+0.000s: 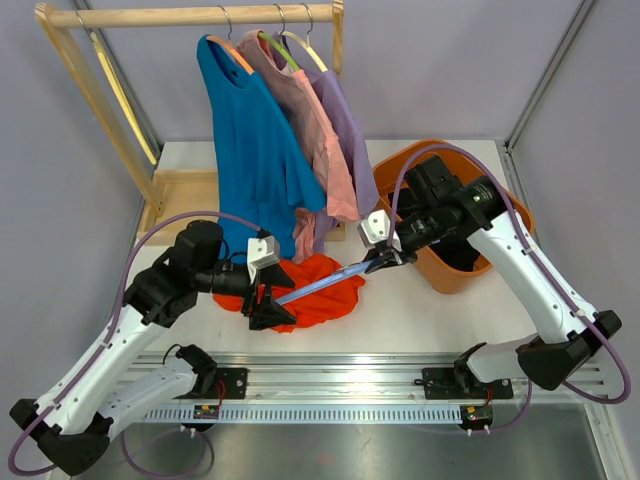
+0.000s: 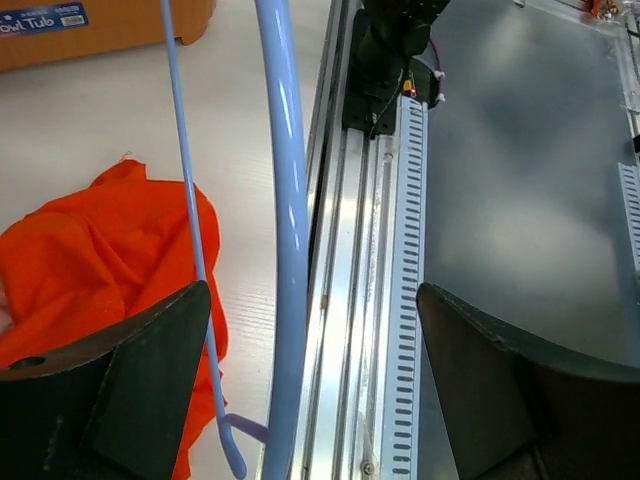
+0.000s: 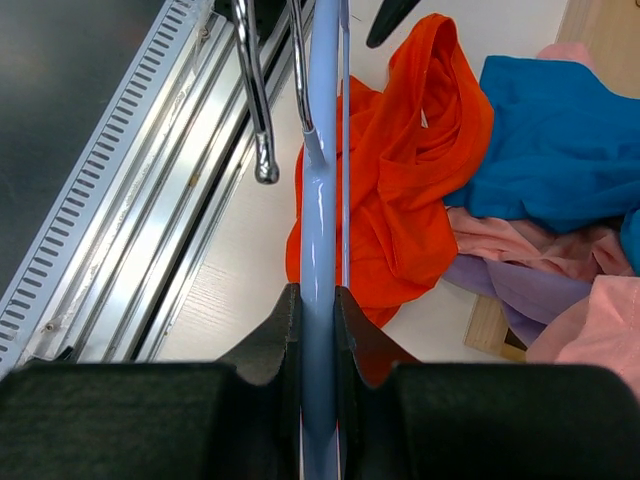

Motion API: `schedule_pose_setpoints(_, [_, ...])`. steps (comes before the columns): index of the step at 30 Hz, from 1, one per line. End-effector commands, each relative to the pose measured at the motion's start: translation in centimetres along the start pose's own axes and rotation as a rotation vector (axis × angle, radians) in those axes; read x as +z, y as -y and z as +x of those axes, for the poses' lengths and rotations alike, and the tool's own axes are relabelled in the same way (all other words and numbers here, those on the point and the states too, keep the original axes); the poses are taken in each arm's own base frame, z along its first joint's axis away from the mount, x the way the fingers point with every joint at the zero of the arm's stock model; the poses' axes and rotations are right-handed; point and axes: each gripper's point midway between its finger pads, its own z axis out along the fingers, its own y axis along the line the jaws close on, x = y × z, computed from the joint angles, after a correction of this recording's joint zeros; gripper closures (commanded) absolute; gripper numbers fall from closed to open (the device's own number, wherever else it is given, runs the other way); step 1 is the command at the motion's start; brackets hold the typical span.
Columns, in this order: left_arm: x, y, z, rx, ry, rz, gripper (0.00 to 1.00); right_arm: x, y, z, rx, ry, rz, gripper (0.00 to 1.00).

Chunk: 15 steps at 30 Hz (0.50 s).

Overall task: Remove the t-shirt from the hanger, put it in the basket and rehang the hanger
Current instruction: Pass the hanger from the right arm to the left

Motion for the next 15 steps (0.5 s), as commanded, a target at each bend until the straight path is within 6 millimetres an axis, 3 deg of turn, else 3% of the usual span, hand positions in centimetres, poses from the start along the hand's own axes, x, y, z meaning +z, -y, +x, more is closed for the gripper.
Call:
schedule_pose_setpoints(1, [-0.6,1.4,-0.4,0.053,0.021,0.055,0.16,-0.6,-4.7,-1.1,0.08,0.035,-0.113,1.0])
schedule_pose_setpoints(5, [-0.6,0.8,0.7,0.033,-0.016,0.017,0.38,-0.7,-4.5,-1.5,0.061,0.048,-0.108,1.0])
schedule_pose_setpoints(8, [-0.6,0.8,0.7,0.044,-0.009,0.014,0.41,-0.7,-4.5,-1.7,0.056,0.057,-0.113,1.0])
schedule_pose_setpoints(15, [-0.4,0.9,0.7,0.046,-0.019,0.04,0.6,-0.6,-4.2,-2.0,0.023,0.071,-0.111,1.0])
